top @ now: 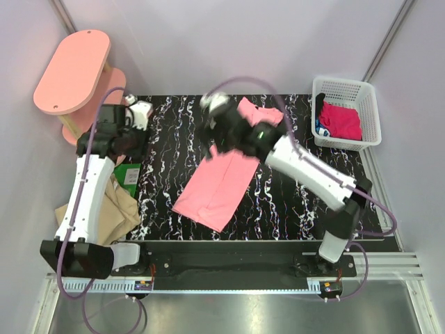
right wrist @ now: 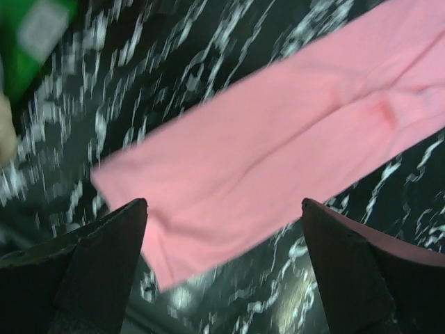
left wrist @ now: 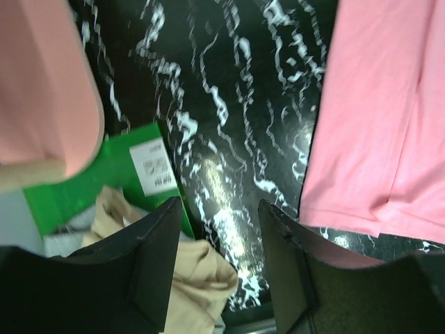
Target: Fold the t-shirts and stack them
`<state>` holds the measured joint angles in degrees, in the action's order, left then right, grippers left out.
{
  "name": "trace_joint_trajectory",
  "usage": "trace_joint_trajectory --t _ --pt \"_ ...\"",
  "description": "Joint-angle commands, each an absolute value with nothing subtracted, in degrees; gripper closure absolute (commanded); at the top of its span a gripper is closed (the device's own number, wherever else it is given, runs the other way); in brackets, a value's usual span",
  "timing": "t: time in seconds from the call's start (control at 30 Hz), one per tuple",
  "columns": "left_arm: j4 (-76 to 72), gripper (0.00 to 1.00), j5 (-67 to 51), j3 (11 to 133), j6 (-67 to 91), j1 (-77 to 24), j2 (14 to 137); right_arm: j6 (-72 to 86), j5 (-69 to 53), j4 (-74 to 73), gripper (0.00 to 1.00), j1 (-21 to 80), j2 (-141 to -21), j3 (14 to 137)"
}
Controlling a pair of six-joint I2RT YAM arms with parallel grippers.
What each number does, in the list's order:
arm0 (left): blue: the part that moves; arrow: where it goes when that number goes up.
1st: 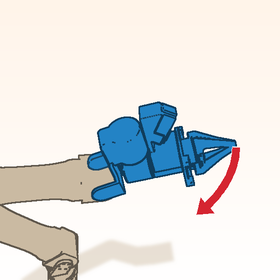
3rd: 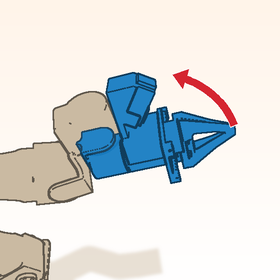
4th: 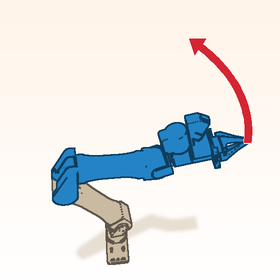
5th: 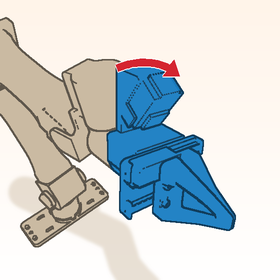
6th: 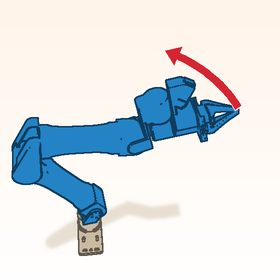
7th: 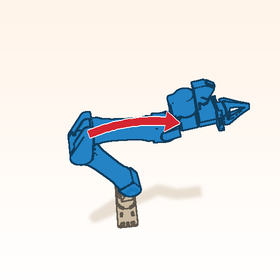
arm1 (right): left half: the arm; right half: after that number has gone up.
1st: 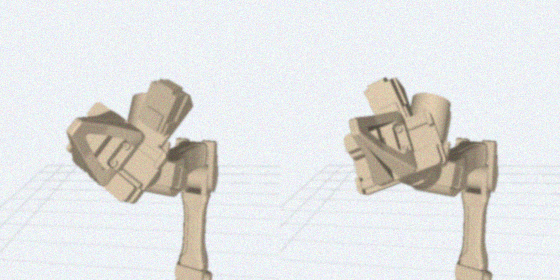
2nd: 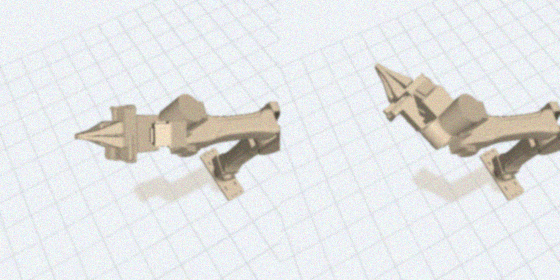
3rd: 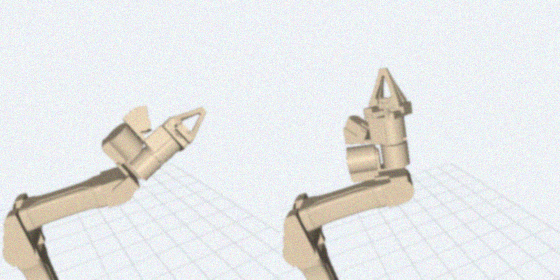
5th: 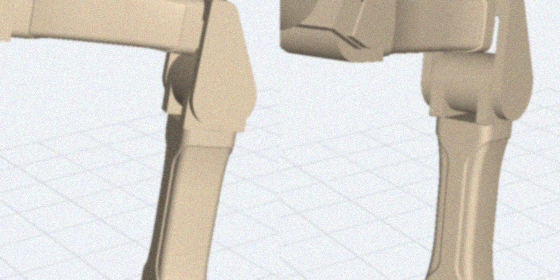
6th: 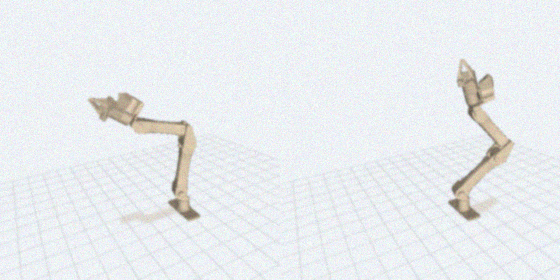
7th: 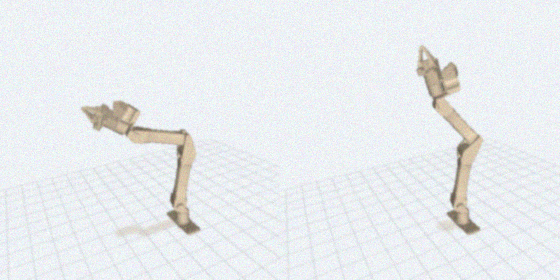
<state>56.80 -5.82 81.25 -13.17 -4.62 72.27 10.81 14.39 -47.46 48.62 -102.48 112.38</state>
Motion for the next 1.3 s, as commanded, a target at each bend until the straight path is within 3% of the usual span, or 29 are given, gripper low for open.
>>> trace_joint_trajectory --t 0.0,0.17,0.37,0.8,1.27 --pt "54.23 0.47 -13.44 75.86 -10.46 6.64 69.61 8.96 28.99 -48.16 0.0 62.37 -99.85 93.47" --pt "54.05 0.48 -19.59 72.96 -10.55 13.71 71.62 11.16 32.69 -48.87 0.0 77.05 -101.77 90.09" --pt "53.96 0.49 -19.6 71.28 -11.16 15.29 73.13 10.55 31.64 -50.44 0.02 84.1 -109.94 96.05" --pt "52.12 0.49 -17.84 69.43 -12.39 15.91 73.39 13.18 29.35 -51.24 0.08 84.82 -124.88 104.68" --pt "51.77 0.49 -18.19 68.91 -13.01 16.35 74.53 13.98 26.1 -46.23 0.17 77.53 -126.3 101.43"
